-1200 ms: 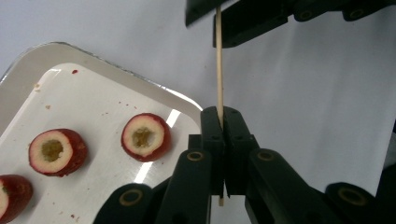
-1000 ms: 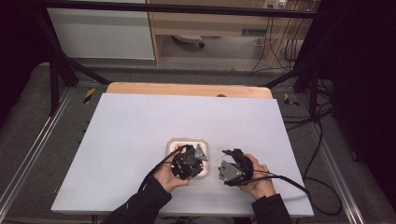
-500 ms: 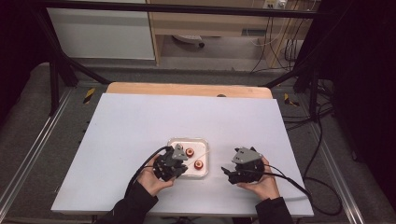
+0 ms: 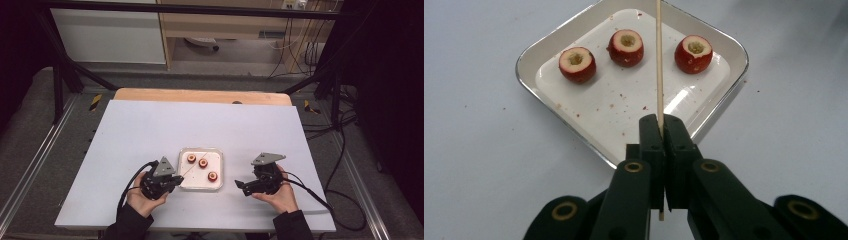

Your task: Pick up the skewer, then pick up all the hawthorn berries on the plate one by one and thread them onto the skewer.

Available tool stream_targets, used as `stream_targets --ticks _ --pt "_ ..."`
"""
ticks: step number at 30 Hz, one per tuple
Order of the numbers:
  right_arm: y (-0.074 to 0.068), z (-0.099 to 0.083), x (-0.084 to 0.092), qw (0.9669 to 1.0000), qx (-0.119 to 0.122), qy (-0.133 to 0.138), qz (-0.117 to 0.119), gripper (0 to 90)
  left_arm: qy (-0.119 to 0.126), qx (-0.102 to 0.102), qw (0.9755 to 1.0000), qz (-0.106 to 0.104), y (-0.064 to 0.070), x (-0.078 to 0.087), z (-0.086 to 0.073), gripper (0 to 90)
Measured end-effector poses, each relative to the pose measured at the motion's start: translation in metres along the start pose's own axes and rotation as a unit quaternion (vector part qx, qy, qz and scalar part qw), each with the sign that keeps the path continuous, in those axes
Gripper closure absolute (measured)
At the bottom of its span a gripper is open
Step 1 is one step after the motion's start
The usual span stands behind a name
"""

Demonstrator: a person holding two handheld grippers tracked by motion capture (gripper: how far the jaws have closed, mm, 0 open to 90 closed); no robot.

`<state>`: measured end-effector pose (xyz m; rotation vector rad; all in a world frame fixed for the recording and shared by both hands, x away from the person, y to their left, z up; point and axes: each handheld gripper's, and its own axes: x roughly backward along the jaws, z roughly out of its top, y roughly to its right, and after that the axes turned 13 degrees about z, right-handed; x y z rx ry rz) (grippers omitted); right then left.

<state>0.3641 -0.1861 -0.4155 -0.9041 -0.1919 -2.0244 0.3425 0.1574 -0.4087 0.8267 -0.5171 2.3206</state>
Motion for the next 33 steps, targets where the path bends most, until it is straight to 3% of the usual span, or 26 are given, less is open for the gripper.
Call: stream_targets --ticks 4,12,18,26,33 --pt "0.0 0.006 0.0 0.9998 -0.017 -0.002 0.01 3.5 0.011 0.01 0.9999 -0.003 -0.005 0.003 -0.009 88.4" --pt "-0.005 0.022 -0.005 0.9996 -0.024 -0.008 0.014 1.8 0.025 0.025 0.9994 0.006 -0.01 0.008 -0.018 88.4" --pt "-0.012 0.031 -0.013 0.9993 -0.021 -0.022 0.021 1.2 0.029 0.032 0.9991 -0.005 -0.011 0.007 -0.023 88.3" --pt "-0.02 0.048 -0.024 0.9988 -0.025 -0.032 0.026 1.5 0.034 0.035 0.9988 -0.004 -0.01 0.005 -0.025 88.4" --pt "-0.028 0.063 -0.044 0.998 -0.017 -0.05 0.034 4.3 0.038 0.04 0.9985 0.001 -0.01 0.005 -0.026 88.4"
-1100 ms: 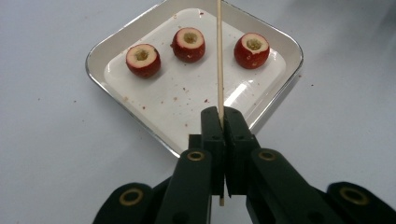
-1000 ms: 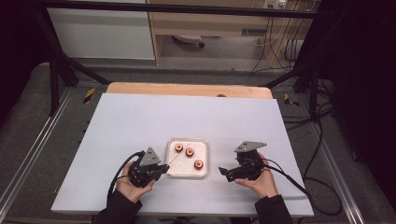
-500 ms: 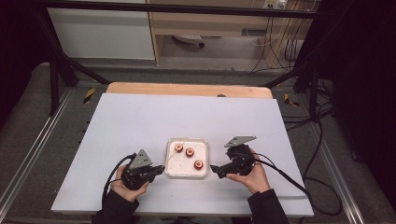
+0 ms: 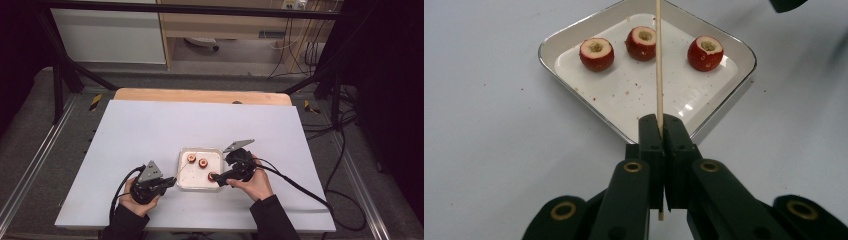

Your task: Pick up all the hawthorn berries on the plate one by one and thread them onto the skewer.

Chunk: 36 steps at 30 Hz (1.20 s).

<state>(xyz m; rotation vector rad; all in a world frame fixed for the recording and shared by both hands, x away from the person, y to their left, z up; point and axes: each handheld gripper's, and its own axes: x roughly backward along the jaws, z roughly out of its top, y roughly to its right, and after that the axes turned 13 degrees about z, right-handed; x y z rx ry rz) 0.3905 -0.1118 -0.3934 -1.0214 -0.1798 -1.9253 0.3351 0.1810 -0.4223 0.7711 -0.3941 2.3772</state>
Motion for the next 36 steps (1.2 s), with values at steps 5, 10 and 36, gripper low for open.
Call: stream_targets --ticks 5,10,36 --pt "0.0 0.009 -0.014 0.9995 0.005 -0.026 0.017 12.0 0.0 0.004 1.0 -0.003 -0.002 -0.001 -0.001 88.4" --pt "0.0 0.017 -0.028 0.9974 -0.014 -0.057 0.041 19.9 0.003 0.005 1.0 -0.003 -0.003 0.0 -0.001 88.4" --pt "0.01 0.019 -0.05 0.9887 -0.043 -0.135 0.05 56.9 -0.002 -0.003 1.0 -0.005 -0.001 -0.001 0.0 88.4"
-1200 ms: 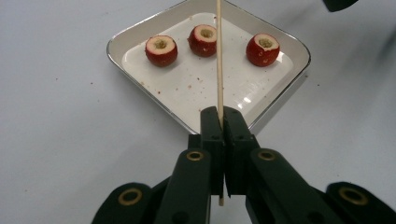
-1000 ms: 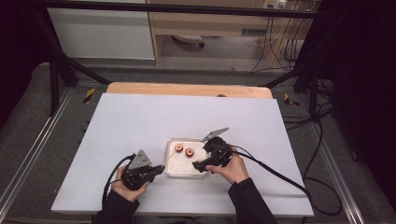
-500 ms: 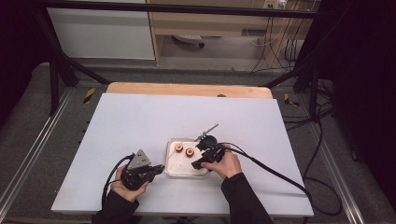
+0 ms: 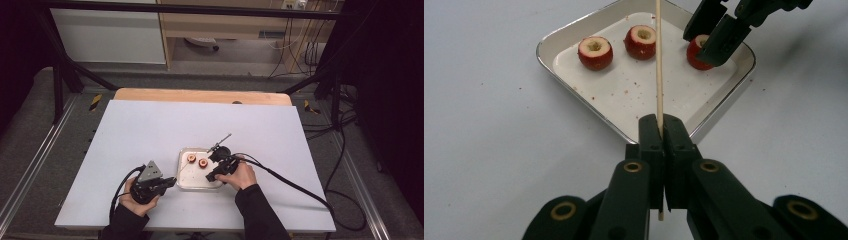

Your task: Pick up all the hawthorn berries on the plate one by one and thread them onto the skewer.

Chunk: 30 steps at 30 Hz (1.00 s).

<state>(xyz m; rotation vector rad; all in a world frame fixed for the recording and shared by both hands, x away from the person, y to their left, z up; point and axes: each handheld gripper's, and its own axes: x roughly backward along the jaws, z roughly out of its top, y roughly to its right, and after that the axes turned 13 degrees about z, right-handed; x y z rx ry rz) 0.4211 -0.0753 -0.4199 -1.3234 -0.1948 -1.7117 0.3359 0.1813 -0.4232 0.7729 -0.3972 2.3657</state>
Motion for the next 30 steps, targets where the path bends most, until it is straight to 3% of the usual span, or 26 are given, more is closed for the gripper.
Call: stream_targets --ticks 9,15,20,26,30 --pt "0.001 0.0 0.0 0.9999 -0.01 -0.001 0.002 60.4 0.002 0.0 1.0 0.0 0.0 0.0 0.0 88.4" --pt "-0.004 0.001 0.016 0.9988 -0.024 0.041 0.015 60.5 0.009 0.002 1.0 0.003 0.001 0.002 0.0 88.4" --pt "-0.009 -0.001 0.032 0.9945 -0.026 0.099 0.024 60.6 0.018 0.007 0.9998 0.006 0.001 0.004 0.0 88.4" --pt "-0.011 -0.007 0.044 0.982 -0.032 0.182 0.04 60.6 0.026 0.023 0.9994 0.008 -0.002 0.006 0.0 88.3" --pt "-0.01 -0.014 0.049 0.9686 -0.038 0.24 0.053 60.6 0.029 0.036 0.9989 0.012 -0.004 0.007 -0.001 88.3"
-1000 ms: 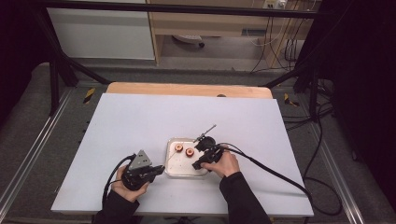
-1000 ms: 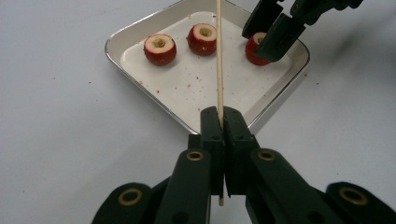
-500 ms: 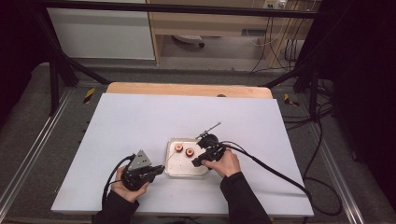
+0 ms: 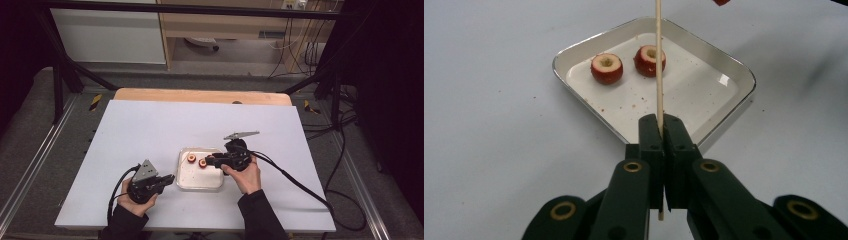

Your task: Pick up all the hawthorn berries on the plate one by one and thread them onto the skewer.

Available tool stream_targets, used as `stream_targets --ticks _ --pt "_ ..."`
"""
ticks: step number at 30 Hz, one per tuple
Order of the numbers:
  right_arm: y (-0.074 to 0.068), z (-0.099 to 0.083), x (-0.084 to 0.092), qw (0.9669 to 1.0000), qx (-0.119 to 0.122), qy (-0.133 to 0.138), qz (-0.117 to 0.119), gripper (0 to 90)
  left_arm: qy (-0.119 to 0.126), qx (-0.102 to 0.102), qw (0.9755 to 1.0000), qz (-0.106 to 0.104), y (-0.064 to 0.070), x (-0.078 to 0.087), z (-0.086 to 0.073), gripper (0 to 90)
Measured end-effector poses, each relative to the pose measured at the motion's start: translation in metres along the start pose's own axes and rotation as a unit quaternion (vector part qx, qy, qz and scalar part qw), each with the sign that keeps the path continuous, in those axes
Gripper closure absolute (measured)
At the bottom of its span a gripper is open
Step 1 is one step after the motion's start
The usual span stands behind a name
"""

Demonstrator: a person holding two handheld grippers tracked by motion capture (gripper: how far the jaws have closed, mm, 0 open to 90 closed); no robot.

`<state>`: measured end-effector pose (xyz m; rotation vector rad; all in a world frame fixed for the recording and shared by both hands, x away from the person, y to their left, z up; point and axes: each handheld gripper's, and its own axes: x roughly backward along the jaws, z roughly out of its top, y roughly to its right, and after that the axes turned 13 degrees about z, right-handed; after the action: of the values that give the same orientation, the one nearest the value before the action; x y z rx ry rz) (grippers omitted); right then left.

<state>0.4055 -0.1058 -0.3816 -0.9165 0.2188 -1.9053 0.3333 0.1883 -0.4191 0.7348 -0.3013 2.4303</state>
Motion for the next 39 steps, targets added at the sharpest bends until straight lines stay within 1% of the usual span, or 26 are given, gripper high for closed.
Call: stream_targets --ticks 2,4,7,9,11,14,19,22,25,29,30,31,32,34,35,36,38,39 --pt "0.001 -0.002 0.002 0.9995 -0.006 0.03 0.009 60.6 0.001 0.006 1.0 0.004 -0.001 0.0 0.0 88.3" --pt "0.003 -0.003 0.003 0.9983 -0.011 0.054 0.016 60.7 0.002 0.01 0.9999 0.004 -0.001 0.001 0.0 88.3" --pt "0.004 -0.005 0.003 0.9947 -0.024 0.094 0.034 60.7 0.006 0.016 0.9998 0.007 -0.002 0.002 0.0 88.3" --pt "0.004 -0.006 0.002 0.9917 -0.026 0.119 0.041 60.7 0.009 0.02 0.9997 0.009 -0.002 0.003 0.0 88.2" --pt "0.003 -0.006 0.002 0.9883 -0.026 0.143 0.046 60.7 0.01 0.027 0.9996 0.008 -0.003 0.004 -0.001 88.2" --pt "0.0 -0.006 0.0 0.9822 -0.027 0.177 0.057 60.7 0.013 0.035 0.9993 0.01 -0.003 0.004 -0.001 88.2" --pt "-0.002 -0.007 -0.004 0.9719 -0.034 0.223 0.069 60.7 0.02 0.044 0.9987 0.014 -0.001 0.006 -0.001 88.3" --pt "-0.002 -0.007 -0.007 0.9641 -0.035 0.252 0.074 60.7 0.023 0.05 0.9984 0.014 0.0 0.006 -0.001 88.3" --pt "-0.001 -0.007 -0.01 0.9551 -0.035 0.283 0.081 60.8 0.027 0.056 0.998 0.011 0.0 0.007 -0.001 88.2" --pt "-0.001 -0.007 -0.014 0.9444 -0.033 0.314 0.09 60.8 0.028 0.061 0.9977 0.006 0.001 0.007 0.0 88.2" --pt "-0.002 -0.008 -0.015 0.9414 -0.037 0.322 0.094 60.8 0.028 0.063 0.9976 0.005 0.002 0.007 0.0 88.2" --pt "-0.001 -0.008 -0.016 0.9388 -0.031 0.33 0.095 60.8 0.028 0.064 0.9975 0.003 0.003 0.007 0.0 88.2" --pt "-0.001 -0.008 -0.017 0.9354 -0.03 0.338 0.099 60.8 0.028 0.066 0.9974 0.001 0.003 0.007 0.0 88.2" --pt "-0.001 -0.009 -0.018 0.9306 -0.025 0.351 0.102 60.8 0.029 0.066 0.9974 -0.003 0.005 0.007 0.0 88.2" --pt "-0.001 -0.01 -0.019 0.9277 -0.022 0.358 0.103 60.8 0.03 0.067 0.9973 -0.005 0.006 0.007 0.0 88.3" --pt "-0.001 -0.01 -0.02 0.9253 -0.02 0.364 0.106 60.8 0.031 0.068 0.9972 -0.007 0.007 0.007 0.001 88.2" --pt "-0.001 -0.011 -0.02 0.9192 -0.019 0.377 0.113 60.8 0.033 0.07 0.9969 -0.011 0.008 0.007 0.002 88.2" --pt "0.0 -0.012 -0.021 0.9169 -0.016 0.381 0.118 60.8 0.035 0.071 0.9968 -0.014 0.009 0.007 0.003 88.2"
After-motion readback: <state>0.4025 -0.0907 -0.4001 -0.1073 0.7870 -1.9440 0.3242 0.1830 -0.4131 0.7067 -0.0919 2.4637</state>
